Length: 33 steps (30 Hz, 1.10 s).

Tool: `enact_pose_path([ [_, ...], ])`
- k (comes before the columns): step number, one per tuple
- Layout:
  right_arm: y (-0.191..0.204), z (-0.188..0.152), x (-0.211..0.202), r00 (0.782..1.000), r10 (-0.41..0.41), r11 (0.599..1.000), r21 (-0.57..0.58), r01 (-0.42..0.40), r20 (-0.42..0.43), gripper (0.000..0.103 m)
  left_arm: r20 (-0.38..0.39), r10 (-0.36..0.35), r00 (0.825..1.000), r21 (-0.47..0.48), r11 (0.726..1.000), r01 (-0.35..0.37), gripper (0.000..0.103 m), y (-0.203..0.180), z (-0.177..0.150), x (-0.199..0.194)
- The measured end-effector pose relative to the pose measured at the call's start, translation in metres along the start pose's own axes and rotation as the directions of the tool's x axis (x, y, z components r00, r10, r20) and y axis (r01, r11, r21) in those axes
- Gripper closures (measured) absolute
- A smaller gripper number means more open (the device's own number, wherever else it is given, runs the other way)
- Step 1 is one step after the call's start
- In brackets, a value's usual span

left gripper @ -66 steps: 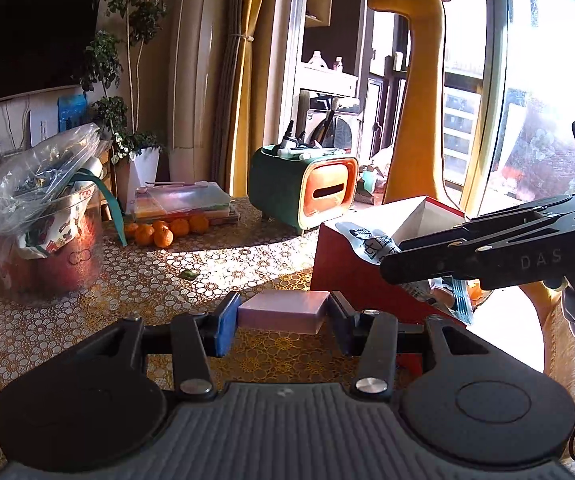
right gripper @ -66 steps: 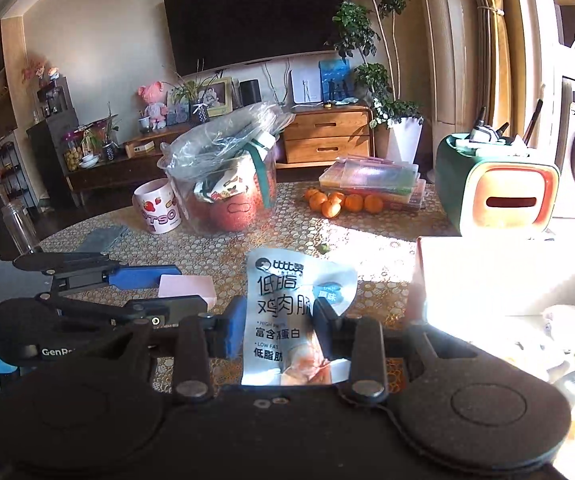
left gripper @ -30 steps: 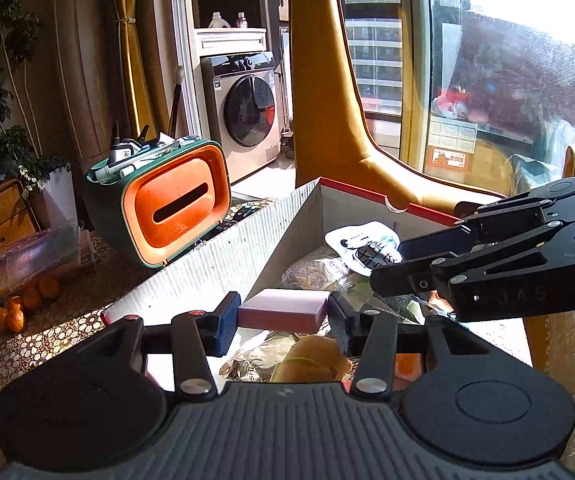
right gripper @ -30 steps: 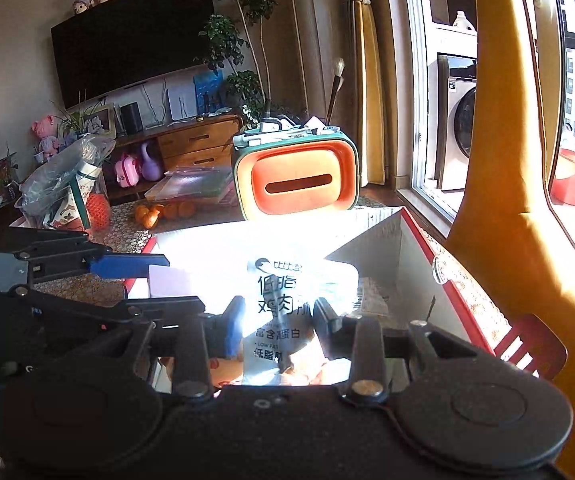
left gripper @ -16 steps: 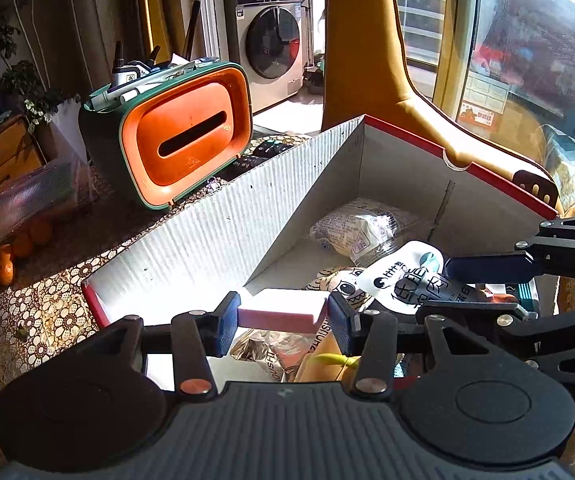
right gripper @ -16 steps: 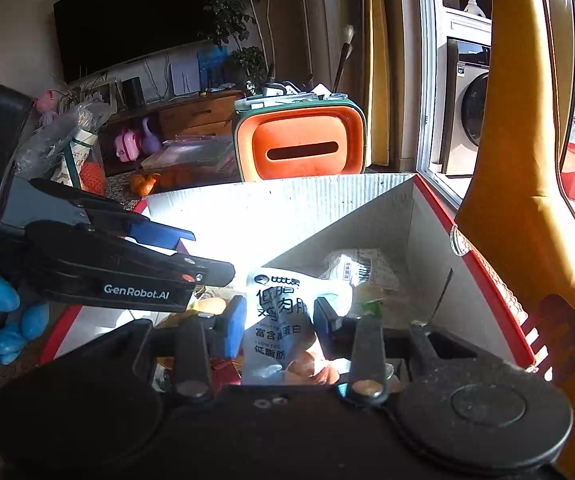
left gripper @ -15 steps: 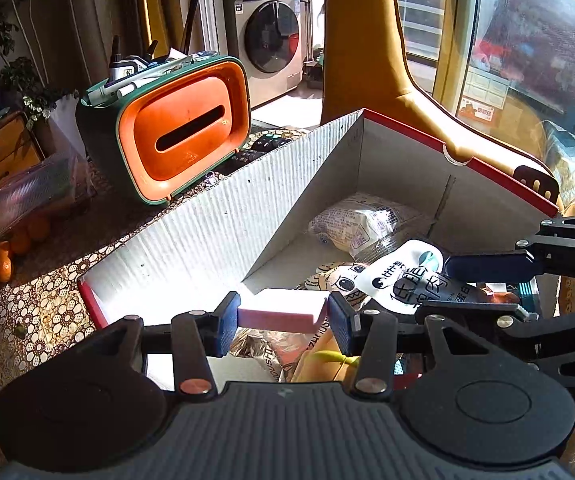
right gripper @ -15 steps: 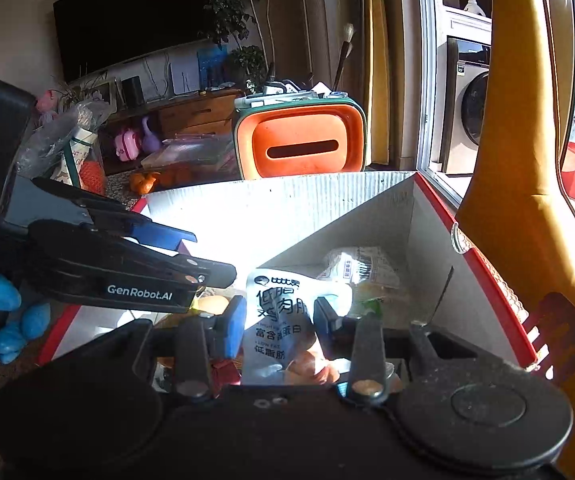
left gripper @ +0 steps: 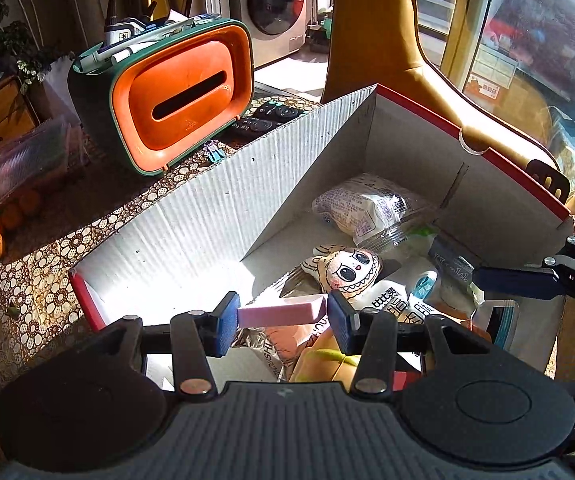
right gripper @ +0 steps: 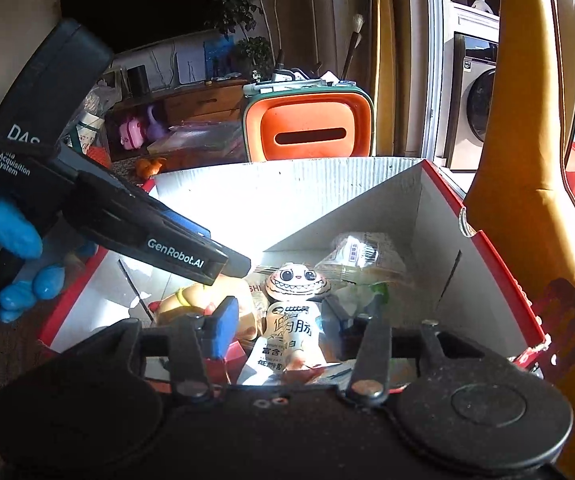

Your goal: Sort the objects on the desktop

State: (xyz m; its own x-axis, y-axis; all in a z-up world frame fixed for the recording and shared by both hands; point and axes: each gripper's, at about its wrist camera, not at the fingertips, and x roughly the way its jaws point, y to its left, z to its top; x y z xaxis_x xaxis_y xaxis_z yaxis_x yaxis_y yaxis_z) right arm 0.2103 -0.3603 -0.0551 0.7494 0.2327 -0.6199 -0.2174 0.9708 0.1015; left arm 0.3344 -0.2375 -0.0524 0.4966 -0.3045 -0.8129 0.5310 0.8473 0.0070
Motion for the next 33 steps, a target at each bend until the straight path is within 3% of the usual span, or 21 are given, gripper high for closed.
enact_pose_path([
  [2,0.0,0.0,-0.003,1.0,-0.001,1.0,0.004,0.001,0.008,0.038,0.011,0.0,1.0,-0.007,1.0,0.0,0.055,0.001,-0.001,-0.004],
  [5,0.0,0.001,-0.007,1.0,-0.005,1.0,0.01,0.005,0.016,0.034,0.034,-0.004,0.999,-0.033,0.999,0.006,0.043,0.005,-0.003,-0.013],
  [15,0.007,0.004,-0.027,0.999,-0.014,1.0,0.004,0.014,0.04,0.024,0.151,-0.015,0.988,-0.091,0.995,0.029,0.042,0.01,-0.02,-0.062],
  [23,0.017,0.002,-0.042,0.999,-0.006,1.0,0.008,0.006,0.054,0.021,0.27,0.02,0.963,-0.116,0.993,0.012,0.042,0.012,-0.053,-0.106],
  [31,0.027,0.003,-0.06,0.996,0.007,1.0,0.021,-0.009,0.088,0.018,0.31,0.04,0.95,-0.155,0.988,0.009,0.042,0.01,-0.079,-0.139],
  [33,0.031,0.003,-0.064,0.996,0.01,1.0,0.022,-0.013,0.094,0.017,0.32,0.046,0.946,-0.16,0.987,0.006,0.036,0.008,-0.084,-0.146],
])
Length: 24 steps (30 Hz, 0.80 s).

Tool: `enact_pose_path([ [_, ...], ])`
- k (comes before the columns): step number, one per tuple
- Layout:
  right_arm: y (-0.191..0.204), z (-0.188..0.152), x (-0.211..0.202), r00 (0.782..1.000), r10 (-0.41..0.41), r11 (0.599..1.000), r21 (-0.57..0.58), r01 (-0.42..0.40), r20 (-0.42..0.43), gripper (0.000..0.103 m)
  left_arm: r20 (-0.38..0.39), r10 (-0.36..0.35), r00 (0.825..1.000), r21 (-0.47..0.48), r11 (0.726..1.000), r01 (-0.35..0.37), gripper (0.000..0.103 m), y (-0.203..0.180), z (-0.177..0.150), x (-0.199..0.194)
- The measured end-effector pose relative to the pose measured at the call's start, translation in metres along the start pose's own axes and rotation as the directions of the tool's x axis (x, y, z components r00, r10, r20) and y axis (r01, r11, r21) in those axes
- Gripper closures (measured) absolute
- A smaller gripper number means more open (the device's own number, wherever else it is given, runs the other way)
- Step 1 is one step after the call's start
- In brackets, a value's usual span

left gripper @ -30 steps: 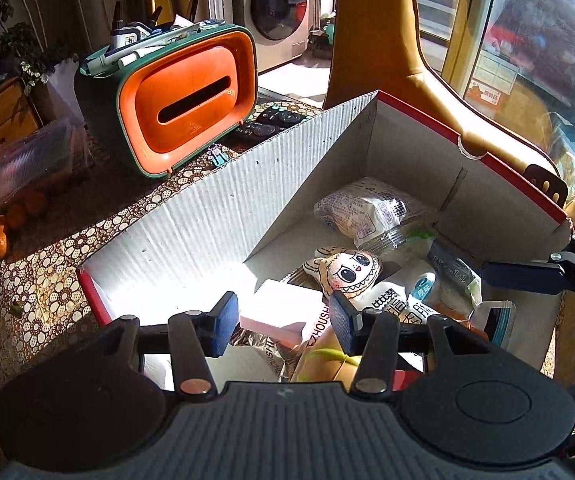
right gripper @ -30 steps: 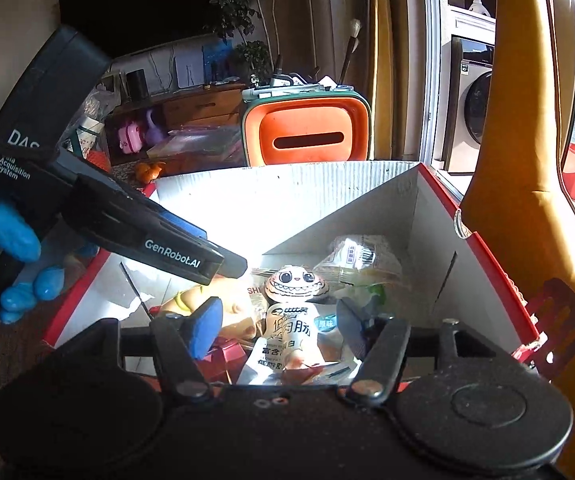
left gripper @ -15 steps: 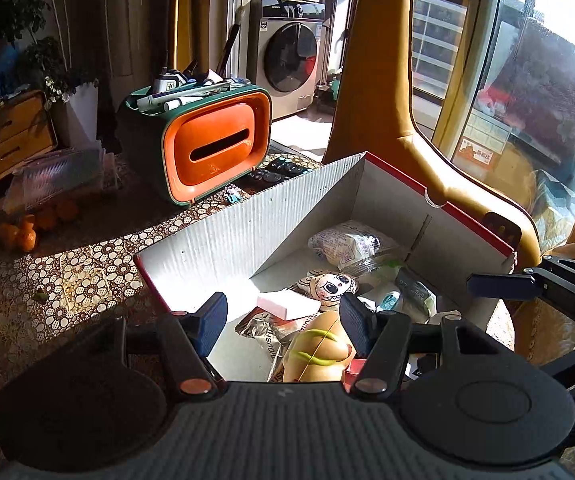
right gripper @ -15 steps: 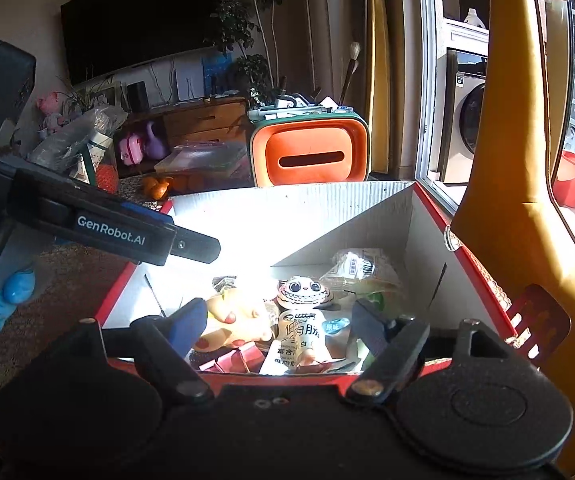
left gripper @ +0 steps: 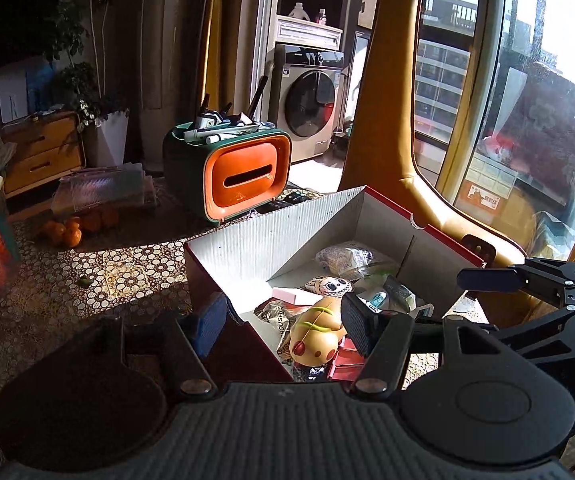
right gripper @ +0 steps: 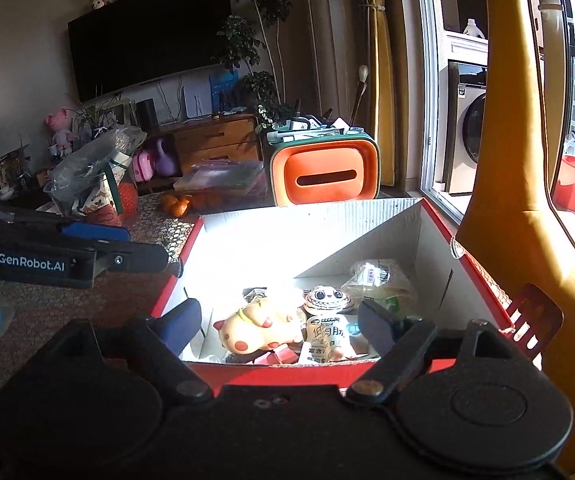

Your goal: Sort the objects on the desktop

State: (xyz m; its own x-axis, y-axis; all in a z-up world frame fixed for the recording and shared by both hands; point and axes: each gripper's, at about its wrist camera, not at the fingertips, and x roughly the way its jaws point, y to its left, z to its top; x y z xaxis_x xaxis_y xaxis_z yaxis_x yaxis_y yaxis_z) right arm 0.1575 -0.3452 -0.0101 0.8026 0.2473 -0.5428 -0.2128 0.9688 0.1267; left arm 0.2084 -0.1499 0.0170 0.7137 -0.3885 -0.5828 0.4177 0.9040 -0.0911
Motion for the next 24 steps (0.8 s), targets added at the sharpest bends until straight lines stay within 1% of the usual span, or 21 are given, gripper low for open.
enact_pose_path([
  [1,0.001,0.0,-0.002,1.0,0.0,1.0,-0.001,0.0,0.002,0.017,0.006,-0.001,1.0,0.001,1.0,0.001,0.031,-0.001,-0.002,-0.004],
  [5,0.006,-0.002,-0.009,1.0,0.002,1.0,-0.001,-0.002,0.016,0.014,0.02,0.012,1.0,0.003,1.0,-0.012,0.027,-0.004,-0.008,-0.016],
  [6,0.009,-0.003,-0.012,1.0,0.002,1.0,0.0,-0.002,0.019,0.013,0.024,0.013,1.0,0.001,1.0,-0.013,0.025,-0.004,-0.01,-0.019],
  [12,0.014,-0.007,-0.022,0.999,-0.002,1.0,0.004,0.002,0.047,0.006,0.014,0.022,1.0,-0.018,1.0,-0.022,0.015,-0.002,-0.019,-0.029],
  [16,0.017,-0.009,-0.031,0.997,-0.007,1.0,0.011,0.006,0.071,0.001,0.009,0.017,1.0,-0.03,0.999,-0.017,0.012,0.0,-0.027,-0.036],
  [17,0.018,-0.01,-0.033,0.997,-0.008,1.0,0.012,0.007,0.08,0.001,0.008,0.019,1.0,-0.029,0.999,-0.018,0.008,0.0,-0.028,-0.037],
  [18,0.018,-0.01,-0.035,0.996,-0.009,1.0,0.012,0.008,0.084,0.001,0.007,0.021,1.0,-0.027,0.999,-0.021,0.001,-0.001,-0.03,-0.038],
  [24,0.02,-0.018,-0.041,0.996,-0.02,0.999,0.032,0.018,0.087,0.0,-0.001,0.029,1.0,-0.017,0.999,-0.029,0.0,-0.006,-0.04,-0.047],
])
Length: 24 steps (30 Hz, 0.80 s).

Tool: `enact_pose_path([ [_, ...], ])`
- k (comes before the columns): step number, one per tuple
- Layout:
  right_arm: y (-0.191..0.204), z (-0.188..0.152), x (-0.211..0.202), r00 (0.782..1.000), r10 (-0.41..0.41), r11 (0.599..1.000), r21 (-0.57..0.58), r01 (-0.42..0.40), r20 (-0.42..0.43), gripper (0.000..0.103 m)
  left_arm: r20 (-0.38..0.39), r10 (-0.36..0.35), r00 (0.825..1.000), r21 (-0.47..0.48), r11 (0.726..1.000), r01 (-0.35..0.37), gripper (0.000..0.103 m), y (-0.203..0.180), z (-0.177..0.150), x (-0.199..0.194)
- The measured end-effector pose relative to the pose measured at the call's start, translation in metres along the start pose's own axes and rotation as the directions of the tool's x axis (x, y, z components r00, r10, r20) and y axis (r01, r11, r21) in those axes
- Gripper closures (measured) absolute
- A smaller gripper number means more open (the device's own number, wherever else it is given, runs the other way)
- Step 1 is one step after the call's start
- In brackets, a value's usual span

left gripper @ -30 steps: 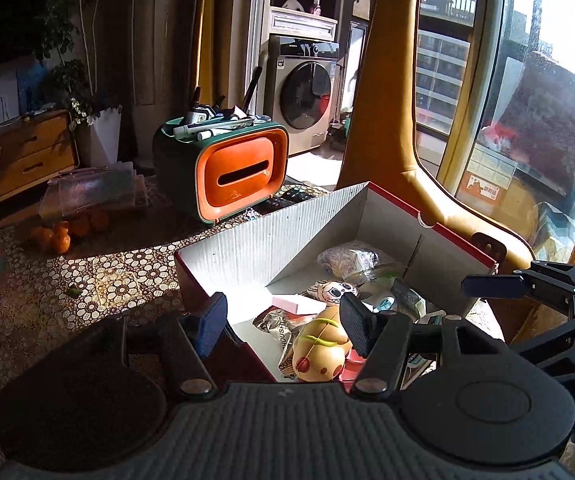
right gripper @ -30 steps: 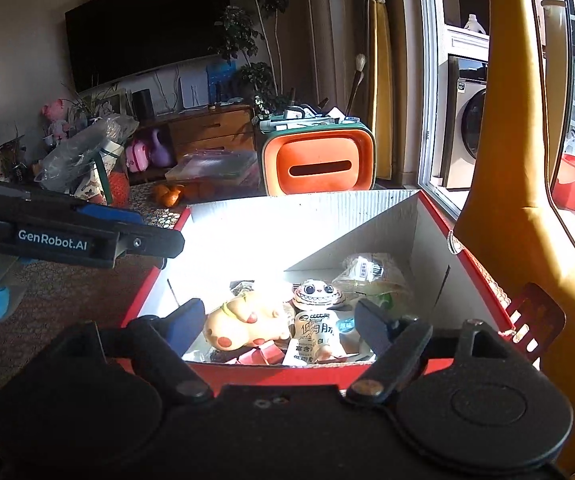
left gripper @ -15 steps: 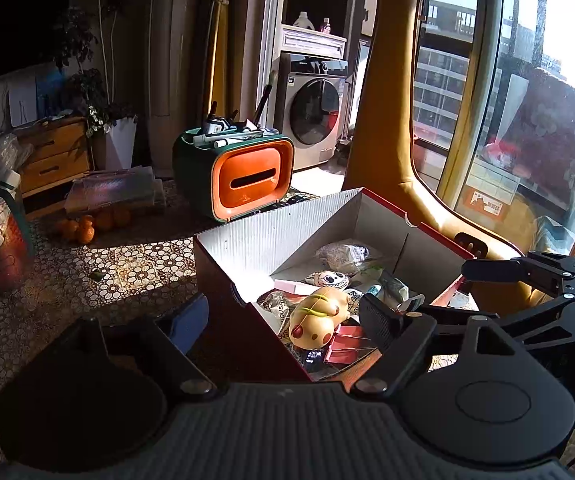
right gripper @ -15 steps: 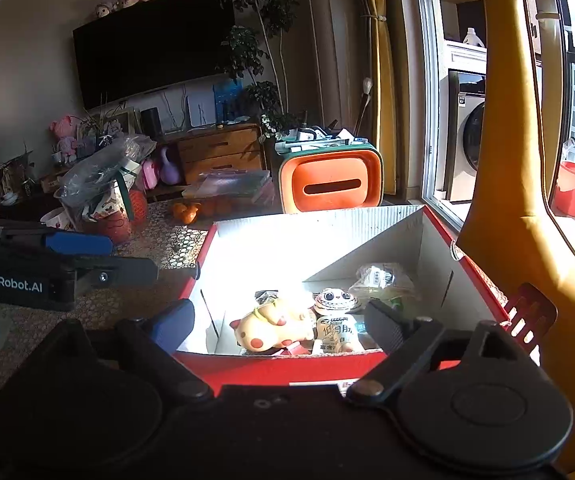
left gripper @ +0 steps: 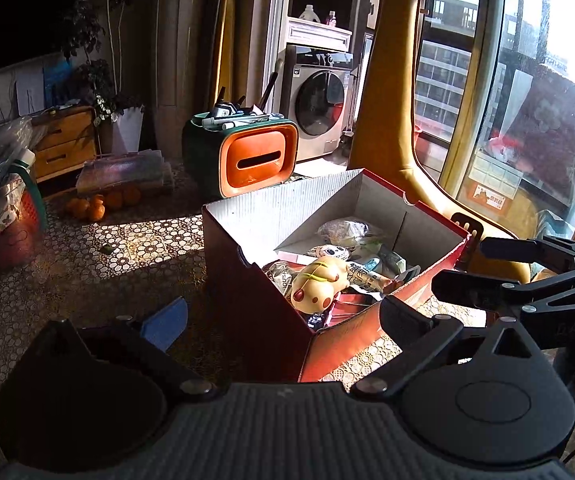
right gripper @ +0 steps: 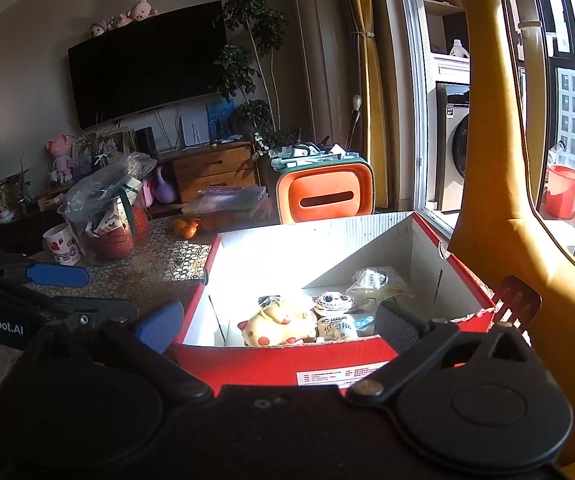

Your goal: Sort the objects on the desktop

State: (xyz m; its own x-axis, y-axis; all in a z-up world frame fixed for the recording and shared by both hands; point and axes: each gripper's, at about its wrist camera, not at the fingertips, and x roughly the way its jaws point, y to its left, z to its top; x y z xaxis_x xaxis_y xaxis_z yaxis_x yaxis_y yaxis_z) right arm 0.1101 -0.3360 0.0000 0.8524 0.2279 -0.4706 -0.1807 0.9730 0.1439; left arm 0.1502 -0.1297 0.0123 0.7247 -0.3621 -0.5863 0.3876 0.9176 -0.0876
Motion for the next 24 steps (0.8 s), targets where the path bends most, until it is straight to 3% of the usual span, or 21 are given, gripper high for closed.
enact_pose_path([
  [8,0.001,-0.012,-0.014,1.0,-0.013,1.0,0.022,0.013,0.007,0.0,0.004,-0.008,1.0,0.0,1.0,0.008,0.0,-0.007,-0.01,-0.011],
  [14,0.002,-0.016,-0.024,1.0,-0.027,0.999,0.021,0.027,0.016,0.0,0.02,0.035,0.999,0.025,0.999,-0.036,0.0,-0.013,-0.015,-0.018],
  [24,0.002,-0.023,-0.035,0.999,-0.046,0.999,0.026,0.046,0.015,0.0,-0.004,0.018,1.0,0.033,0.999,-0.018,0.0,-0.018,-0.022,-0.018],
])
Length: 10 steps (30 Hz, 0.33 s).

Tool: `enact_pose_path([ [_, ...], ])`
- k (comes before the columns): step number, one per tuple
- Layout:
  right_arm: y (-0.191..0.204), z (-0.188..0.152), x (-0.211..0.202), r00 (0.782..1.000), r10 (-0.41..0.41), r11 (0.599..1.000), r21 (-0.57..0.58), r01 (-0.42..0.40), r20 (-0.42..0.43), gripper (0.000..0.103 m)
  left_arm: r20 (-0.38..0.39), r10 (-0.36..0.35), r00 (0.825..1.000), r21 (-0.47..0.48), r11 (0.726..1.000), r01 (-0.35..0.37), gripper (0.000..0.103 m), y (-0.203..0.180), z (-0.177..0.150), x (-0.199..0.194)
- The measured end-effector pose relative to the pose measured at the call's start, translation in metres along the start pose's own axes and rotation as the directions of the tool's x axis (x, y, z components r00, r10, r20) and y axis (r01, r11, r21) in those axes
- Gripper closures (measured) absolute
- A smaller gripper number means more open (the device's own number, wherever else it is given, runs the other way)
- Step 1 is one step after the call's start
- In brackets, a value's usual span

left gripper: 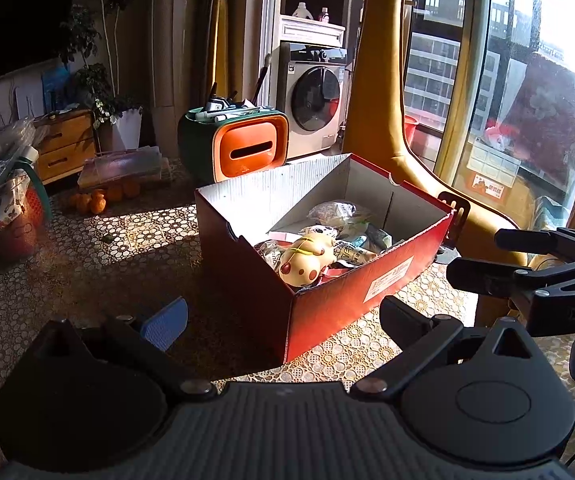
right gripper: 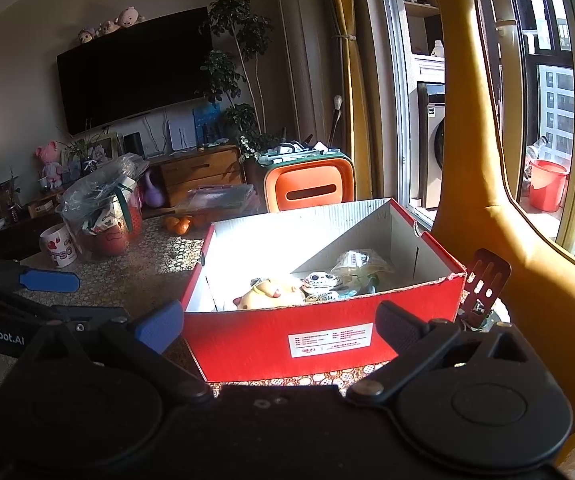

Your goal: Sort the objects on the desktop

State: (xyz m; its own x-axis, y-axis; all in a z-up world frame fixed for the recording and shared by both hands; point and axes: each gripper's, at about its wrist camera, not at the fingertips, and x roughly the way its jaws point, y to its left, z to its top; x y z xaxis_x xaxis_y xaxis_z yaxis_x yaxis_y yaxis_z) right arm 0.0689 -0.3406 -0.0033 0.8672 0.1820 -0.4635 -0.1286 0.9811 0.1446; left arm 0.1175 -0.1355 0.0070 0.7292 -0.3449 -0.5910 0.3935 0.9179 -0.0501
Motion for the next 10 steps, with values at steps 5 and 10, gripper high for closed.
enact_pose_path([
  [5,0.001,-0.0035,-0.0036,1.0,-0.006,1.0,0.006,0.006,-0.006,0.0,-0.005,0.008,1.0,-0.002,1.0,-0.008,0.0,0.0018,-0.0023,-0.0013],
  [10,0.0053,-0.0051,-0.0046,1.0,-0.006,1.0,0.008,0.006,-0.016,0.0,0.01,0.007,1.0,-0.005,1.0,-0.007,0.0,0.0063,-0.0051,-0.0089],
])
